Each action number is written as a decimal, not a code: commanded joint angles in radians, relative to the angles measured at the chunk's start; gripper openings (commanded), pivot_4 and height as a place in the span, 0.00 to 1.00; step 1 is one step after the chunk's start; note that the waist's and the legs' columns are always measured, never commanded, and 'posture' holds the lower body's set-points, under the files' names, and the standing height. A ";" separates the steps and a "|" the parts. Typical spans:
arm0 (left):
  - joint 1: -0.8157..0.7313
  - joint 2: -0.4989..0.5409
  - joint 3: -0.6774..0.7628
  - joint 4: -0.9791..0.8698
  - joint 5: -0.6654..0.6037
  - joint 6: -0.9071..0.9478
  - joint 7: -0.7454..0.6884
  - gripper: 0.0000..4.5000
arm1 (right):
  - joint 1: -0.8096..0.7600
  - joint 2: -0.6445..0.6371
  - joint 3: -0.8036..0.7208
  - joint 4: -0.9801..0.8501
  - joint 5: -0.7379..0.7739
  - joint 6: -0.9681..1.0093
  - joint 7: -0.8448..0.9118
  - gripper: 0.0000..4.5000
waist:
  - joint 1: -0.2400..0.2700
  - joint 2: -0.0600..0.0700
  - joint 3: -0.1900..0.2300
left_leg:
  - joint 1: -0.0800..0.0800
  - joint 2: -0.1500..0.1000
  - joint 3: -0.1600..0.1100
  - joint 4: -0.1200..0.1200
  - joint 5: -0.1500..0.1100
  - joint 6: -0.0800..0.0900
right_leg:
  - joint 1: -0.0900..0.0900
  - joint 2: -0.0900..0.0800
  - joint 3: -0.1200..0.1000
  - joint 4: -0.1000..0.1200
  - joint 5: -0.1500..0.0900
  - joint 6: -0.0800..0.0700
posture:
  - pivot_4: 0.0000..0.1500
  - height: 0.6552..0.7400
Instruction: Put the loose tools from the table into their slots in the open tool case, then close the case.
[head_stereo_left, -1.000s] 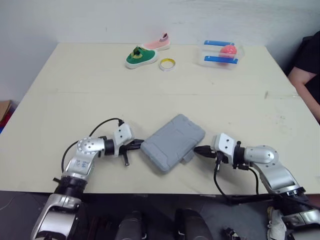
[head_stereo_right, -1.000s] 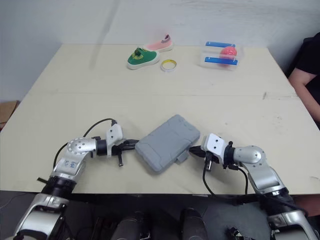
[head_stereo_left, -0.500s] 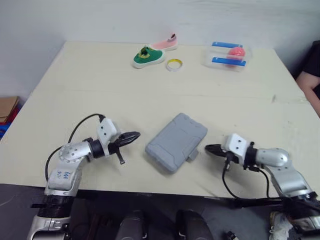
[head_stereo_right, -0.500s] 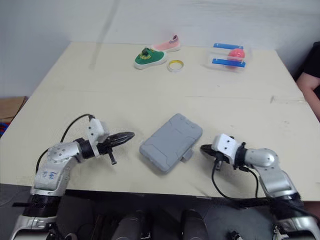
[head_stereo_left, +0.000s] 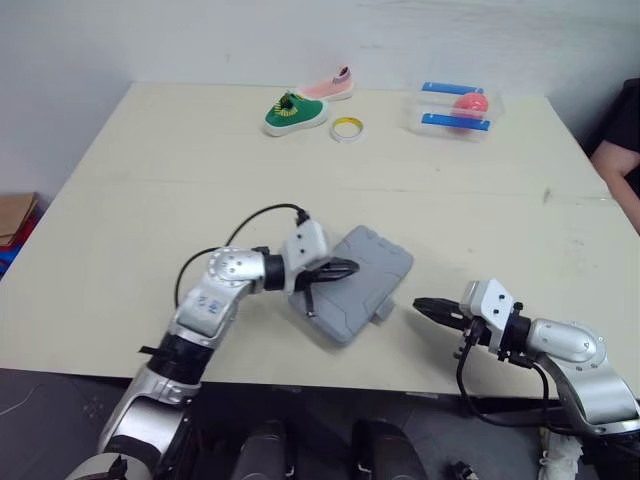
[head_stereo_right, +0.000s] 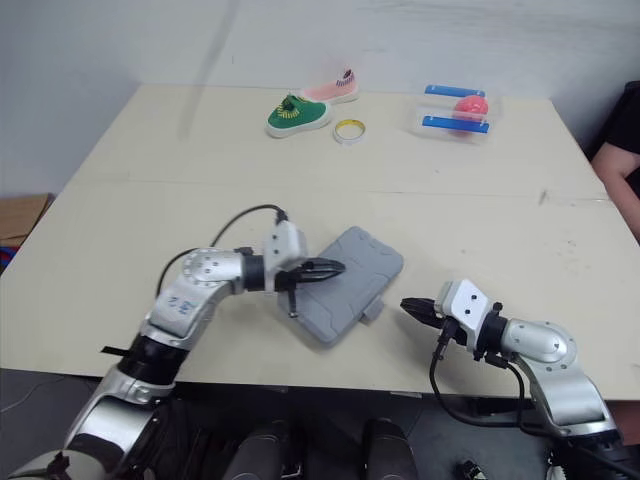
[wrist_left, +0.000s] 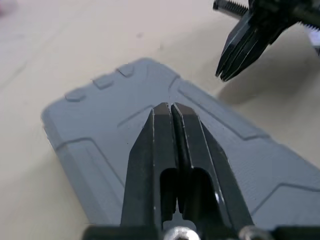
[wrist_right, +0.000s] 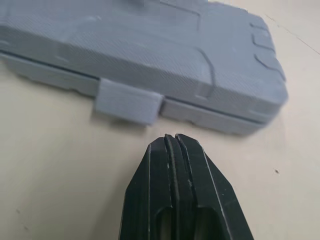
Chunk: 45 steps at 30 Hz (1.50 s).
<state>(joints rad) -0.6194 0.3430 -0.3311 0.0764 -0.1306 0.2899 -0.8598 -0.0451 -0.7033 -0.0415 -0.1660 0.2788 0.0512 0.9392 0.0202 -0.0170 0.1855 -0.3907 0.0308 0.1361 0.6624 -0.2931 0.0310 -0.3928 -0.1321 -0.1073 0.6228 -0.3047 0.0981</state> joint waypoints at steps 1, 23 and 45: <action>-0.024 -0.014 -0.058 0.073 0.082 -0.047 0.008 0.00 | -0.001 0.010 0.008 -0.048 0.015 0.015 -0.003 0.00 | 0.002 0.000 0.000 | 0.000 0.000 0.000 0.000 0.000 0.000 | 0.000 -0.001 0.000 0.000 0.000 0.000 | 1.00 1.00; 0.044 -0.007 -0.094 0.040 0.107 0.064 -0.046 0.00 | -0.124 0.125 0.166 0.051 -0.095 0.046 -0.043 0.00 | -0.005 0.001 -0.002 | 0.002 0.001 -0.003 0.000 0.000 0.000 | 0.003 -0.004 0.001 -0.001 0.000 -0.001 | 1.00 1.00; 0.131 0.019 -0.114 0.113 0.131 0.099 -0.063 0.00 | -0.219 0.182 0.241 0.040 -0.202 0.193 -0.102 0.00 | -0.049 -0.006 -0.029 | 0.023 0.007 -0.008 -0.012 -0.008 -0.009 | 0.021 0.000 0.002 -0.007 -0.004 -0.008 | 1.00 1.00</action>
<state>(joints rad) -0.5796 0.3335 -0.3682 0.0847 -0.0535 0.3273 -0.9086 -0.2333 -0.5355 0.2109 -0.0847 0.0765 0.2278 0.8705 -0.0293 -0.0233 0.1563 -0.3674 0.0378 0.1277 0.6497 -0.3006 0.0217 -0.3714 -0.1316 -0.1055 0.6162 -0.3091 0.0902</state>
